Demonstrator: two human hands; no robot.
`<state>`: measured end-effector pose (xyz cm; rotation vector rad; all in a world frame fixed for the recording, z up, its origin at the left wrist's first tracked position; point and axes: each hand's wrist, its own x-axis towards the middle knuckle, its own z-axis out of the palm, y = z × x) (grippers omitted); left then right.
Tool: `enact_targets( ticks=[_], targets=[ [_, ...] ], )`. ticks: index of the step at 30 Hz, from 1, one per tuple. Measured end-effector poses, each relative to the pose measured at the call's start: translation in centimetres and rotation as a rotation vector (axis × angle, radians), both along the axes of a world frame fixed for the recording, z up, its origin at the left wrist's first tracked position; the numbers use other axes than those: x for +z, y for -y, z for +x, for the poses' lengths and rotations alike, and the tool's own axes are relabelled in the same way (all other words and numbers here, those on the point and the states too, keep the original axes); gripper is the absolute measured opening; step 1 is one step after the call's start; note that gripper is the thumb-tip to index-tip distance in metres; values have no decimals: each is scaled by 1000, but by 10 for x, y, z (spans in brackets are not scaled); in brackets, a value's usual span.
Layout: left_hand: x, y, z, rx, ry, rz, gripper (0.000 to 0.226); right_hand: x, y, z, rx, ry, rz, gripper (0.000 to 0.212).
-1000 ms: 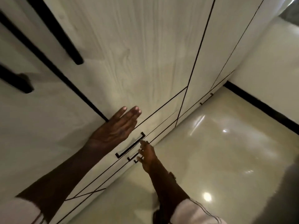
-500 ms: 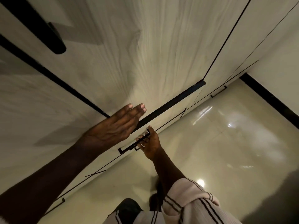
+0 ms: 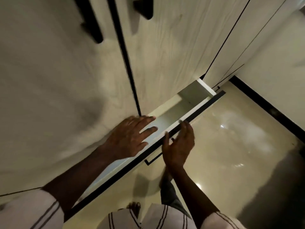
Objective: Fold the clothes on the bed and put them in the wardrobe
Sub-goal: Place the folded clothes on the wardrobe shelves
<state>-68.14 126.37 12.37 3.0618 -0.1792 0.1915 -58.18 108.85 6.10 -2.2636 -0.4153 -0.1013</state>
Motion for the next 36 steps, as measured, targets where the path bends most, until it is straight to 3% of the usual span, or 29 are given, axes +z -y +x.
enact_targets(
  ticks=[1, 2, 4, 7, 9, 12, 17, 20, 26, 36],
  targets=[
    [-9, 7, -28, 77, 43, -165, 61, 7, -6, -17, 240, 182, -72, 55],
    [-20, 12, -51, 181, 55, -336, 64, 11, -15, -26, 469, 220, -159, 50],
    [-45, 20, -97, 417, -28, -625, 69, 12, -32, -54, 770, 56, -407, 48],
    [-73, 24, -153, 642, -401, -768, 78, -2, -42, -95, 855, -6, -895, 52],
    [-81, 29, -176, 736, -628, -869, 76, -5, -36, -111, 834, 69, -1026, 56],
    [-77, 44, -195, 755, -681, -987, 75, 0, -25, -117, 820, 76, -1004, 55],
    [-71, 84, -208, 652, -627, -887, 59, 0, 22, -130, 786, 105, -979, 70],
    [-78, 120, -220, 585, -580, -834, 58, -4, 60, -144, 749, 104, -953, 64],
    [-89, 183, -232, 529, -545, -800, 77, -8, 131, -176, 667, 3, -900, 62],
    [-90, 289, -256, 426, -542, -811, 82, -11, 239, -214, 591, -4, -951, 70]
  ],
)
